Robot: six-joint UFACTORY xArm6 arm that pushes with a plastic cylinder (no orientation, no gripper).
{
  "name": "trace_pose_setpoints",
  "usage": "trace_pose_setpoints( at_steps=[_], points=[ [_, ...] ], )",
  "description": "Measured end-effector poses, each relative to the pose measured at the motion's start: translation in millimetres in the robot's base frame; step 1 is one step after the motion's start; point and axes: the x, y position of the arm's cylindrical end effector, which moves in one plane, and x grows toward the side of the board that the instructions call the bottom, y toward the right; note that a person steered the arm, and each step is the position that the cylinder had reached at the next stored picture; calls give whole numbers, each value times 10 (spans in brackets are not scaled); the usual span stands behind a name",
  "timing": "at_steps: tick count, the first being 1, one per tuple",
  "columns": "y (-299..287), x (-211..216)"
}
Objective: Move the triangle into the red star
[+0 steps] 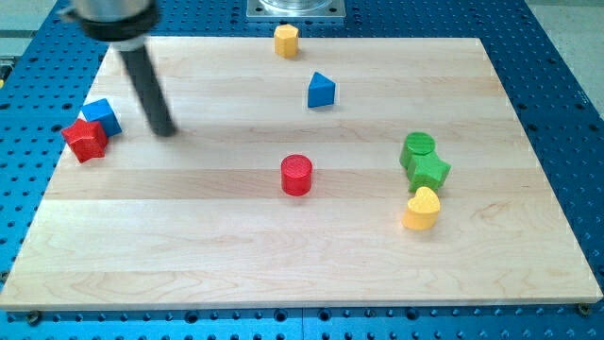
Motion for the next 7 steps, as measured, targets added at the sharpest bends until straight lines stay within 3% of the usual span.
trace_pose_setpoints(
  at_steps=[2, 3, 4, 6, 7],
  points=[
    [2003, -151],
    [2608, -461],
    [2639, -848],
    [379, -205],
    [734, -89]
  ],
)
